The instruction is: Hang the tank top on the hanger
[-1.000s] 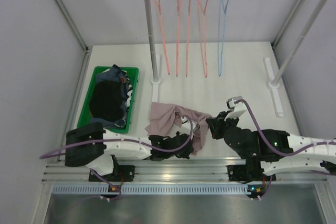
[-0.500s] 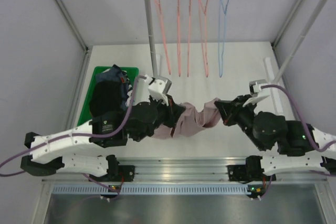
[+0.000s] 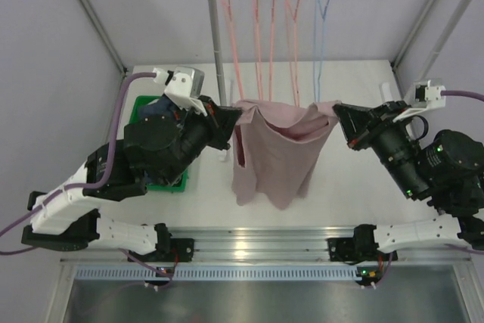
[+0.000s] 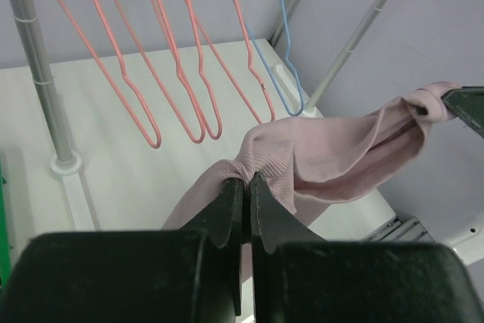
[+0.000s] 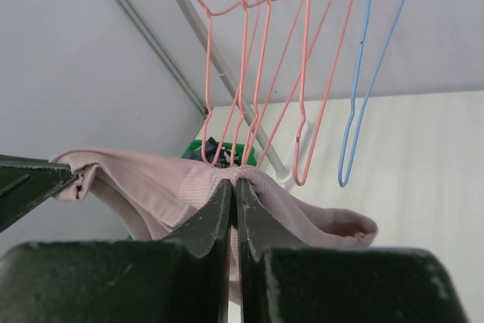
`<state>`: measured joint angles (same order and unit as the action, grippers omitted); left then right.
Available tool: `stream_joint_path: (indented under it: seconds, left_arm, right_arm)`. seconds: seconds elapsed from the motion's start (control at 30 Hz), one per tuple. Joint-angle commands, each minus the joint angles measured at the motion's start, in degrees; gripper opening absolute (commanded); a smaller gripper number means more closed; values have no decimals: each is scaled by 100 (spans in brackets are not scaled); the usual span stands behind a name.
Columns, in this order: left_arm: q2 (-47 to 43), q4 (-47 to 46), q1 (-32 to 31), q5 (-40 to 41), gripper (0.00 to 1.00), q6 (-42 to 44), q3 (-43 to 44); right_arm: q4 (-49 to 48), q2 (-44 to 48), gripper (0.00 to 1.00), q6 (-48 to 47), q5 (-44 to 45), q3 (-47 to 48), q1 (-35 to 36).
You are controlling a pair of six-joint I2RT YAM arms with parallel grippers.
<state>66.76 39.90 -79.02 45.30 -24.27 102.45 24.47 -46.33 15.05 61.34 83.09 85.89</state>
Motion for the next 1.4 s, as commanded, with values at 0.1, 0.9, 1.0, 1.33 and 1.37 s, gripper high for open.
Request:
stream_joint_path:
  seconds: [0.1,0.9,1.0,1.33,1.37]
  left_arm:
    - [-286,351,-25,243,0,-156,-409]
    - [-964,-2425,2329,-3298,0,-2206,-6510]
    - [-823,-2452,2699,-3457,0,-2004,-6440]
    - [-94,-2706,3630,-4300,9,-1774,-6405]
    - [-41,-2733,3648,-4327,22,-1774,-6405]
  right_arm:
    - [-242,-26,0,-56,290,-11,104]
    - [-708,906,0,4483,-2609,-5680,-1651]
    - [-1636,521,0,3752,-4281,-6032,-2908]
    - [-2790,-702,5,3610,-5923,-5892,-4475]
    - [-2729,-694,6,3610,-5871,-5866,-4484]
